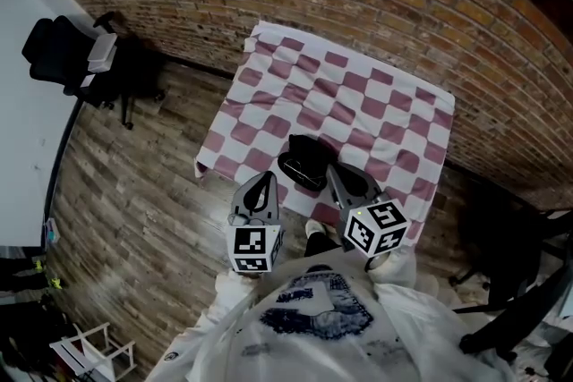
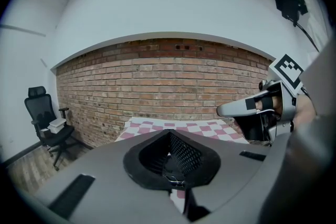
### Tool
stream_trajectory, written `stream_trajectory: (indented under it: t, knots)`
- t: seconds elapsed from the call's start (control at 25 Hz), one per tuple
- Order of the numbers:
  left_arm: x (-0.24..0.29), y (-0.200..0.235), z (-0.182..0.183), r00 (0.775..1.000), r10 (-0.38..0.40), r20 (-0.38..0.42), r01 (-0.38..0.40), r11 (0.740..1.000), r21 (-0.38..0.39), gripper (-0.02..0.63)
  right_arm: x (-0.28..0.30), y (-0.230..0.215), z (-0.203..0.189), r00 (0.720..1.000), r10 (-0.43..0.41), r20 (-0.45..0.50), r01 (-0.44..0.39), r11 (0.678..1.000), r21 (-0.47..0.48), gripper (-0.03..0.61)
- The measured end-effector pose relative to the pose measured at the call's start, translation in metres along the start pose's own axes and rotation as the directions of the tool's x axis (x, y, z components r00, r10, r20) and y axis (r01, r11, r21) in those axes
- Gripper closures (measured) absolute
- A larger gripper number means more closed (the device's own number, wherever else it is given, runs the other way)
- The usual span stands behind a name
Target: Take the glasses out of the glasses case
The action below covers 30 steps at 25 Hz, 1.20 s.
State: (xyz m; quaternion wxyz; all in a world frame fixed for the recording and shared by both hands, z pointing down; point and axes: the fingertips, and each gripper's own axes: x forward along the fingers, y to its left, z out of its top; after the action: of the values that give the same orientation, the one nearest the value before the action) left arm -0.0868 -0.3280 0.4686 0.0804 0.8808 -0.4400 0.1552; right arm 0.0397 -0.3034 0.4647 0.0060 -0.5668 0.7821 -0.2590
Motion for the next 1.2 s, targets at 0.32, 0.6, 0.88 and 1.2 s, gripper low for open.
stream_trajectory:
  t: [0.32,0.6,0.88,1.2]
  knots:
    - [0.014,0.0,-0.004,1.0,-0.001,-0.026,0.002,1.0,0.023,0.604,0.004,-0.01,0.002,1.0,0.0,-0.009,0.0,1.0,0.008,0.565]
    - [0.026,-0.008,-0.023,0.993,-0.046,-0.105,0.052,0.997,0.058,0.603,0.001,-0.02,-0.003,1.0,-0.009,-0.009,0.009,1.0,0.03,0.565]
    - [0.038,-0.018,-0.038,0.974,-0.131,-0.184,0.156,0.979,0.129,0.589,-0.002,-0.028,-0.006,1.0,-0.015,0.001,0.015,0.999,0.047,0.565]
    - [0.058,-0.02,-0.043,0.951,-0.198,-0.236,0.245,0.95,0.192,0.529,-0.005,-0.045,-0.004,0.999,-0.043,0.002,0.043,0.997,0.068,0.565]
